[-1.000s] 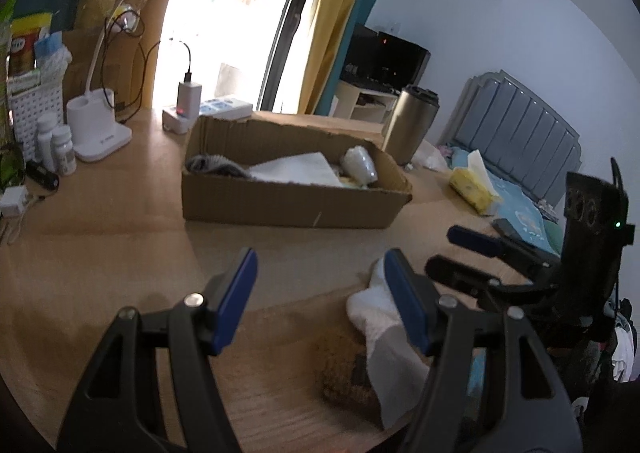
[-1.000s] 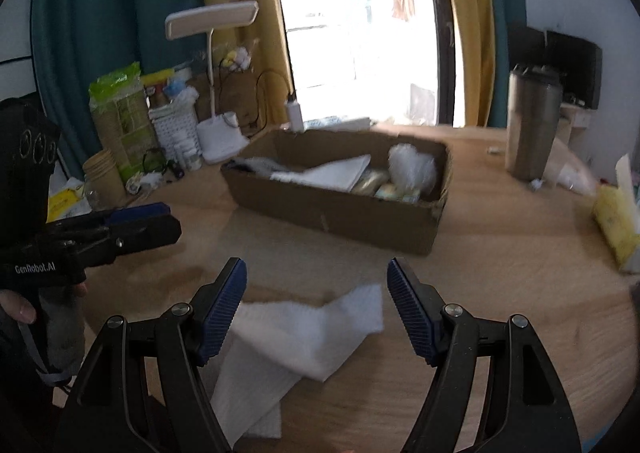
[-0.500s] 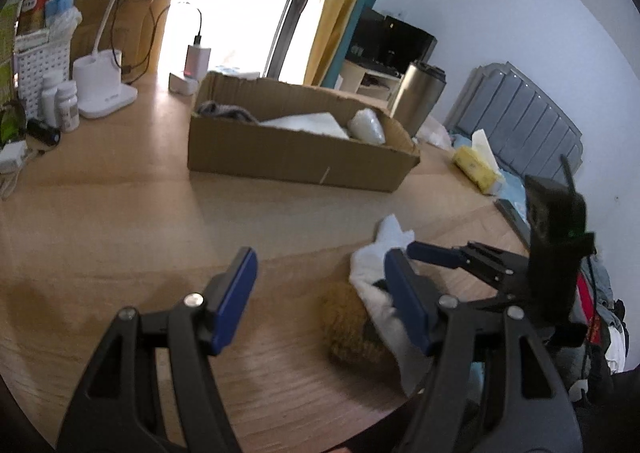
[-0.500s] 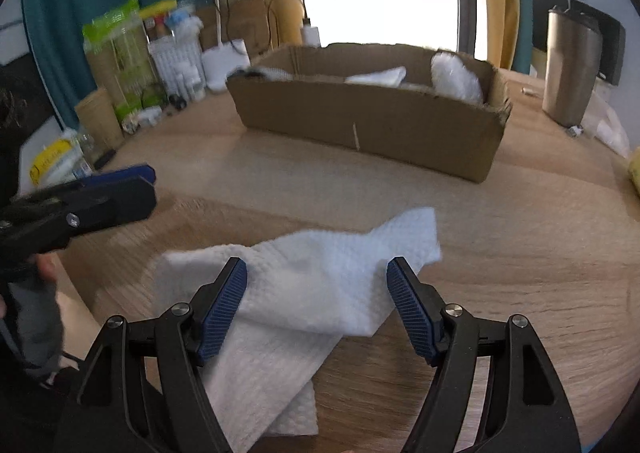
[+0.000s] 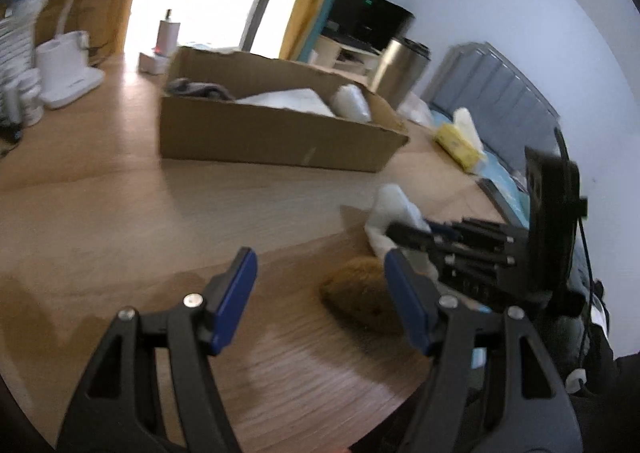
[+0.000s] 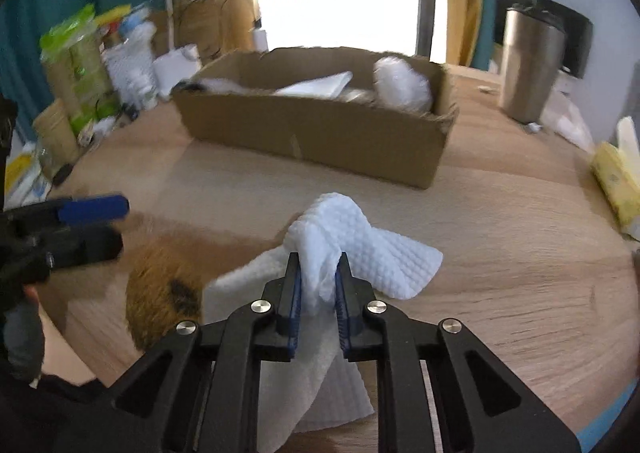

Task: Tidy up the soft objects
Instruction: 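Pinch the white paper towel with the right tool while the left tool reaches the brown bear, then grasp the brown plush bear with the left tool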

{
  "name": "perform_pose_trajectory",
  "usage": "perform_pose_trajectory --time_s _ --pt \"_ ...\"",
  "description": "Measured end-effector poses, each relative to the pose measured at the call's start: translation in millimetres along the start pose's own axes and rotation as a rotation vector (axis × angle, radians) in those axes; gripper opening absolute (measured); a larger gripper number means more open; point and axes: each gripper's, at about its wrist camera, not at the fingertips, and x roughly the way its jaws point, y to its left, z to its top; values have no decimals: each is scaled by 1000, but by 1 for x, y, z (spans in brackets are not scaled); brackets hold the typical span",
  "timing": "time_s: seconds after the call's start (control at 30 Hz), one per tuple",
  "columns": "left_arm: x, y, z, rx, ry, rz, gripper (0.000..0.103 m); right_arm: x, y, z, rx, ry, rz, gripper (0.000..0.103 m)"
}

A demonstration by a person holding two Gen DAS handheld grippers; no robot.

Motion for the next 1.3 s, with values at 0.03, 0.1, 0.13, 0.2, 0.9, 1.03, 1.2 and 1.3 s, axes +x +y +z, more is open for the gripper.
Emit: perform_pose_trajectory --time_s 0.03,0.1,0.13,0.2,0.9,1.03,1.2,1.3 --pt "3 -2 3 17 15 -16 68 -1 -3 2 15 -6 -20 16" --pt "12 -8 11 56 51 -43 68 -4 -12 4 58 -17 -49 16" --pt "14 -11 13 71 65 -49 68 -6 -16 4 78 -24 -59 16" --pt "16 -16 15 98 86 -59 68 -13 -25 5 113 -47 -76 16" --pt "6 -68 -42 71 109 255 72 -25 -60 4 -6 -84 209 16" --pt "18 -63 -44 34 130 286 78 -30 -59 5 -35 -91 242 17" --pt "25 -56 -40 19 154 335 78 -34 -68 5 -8 -111 245 17" --pt "27 -54 -38 38 158 346 73 -37 -74 5 24 -131 238 17"
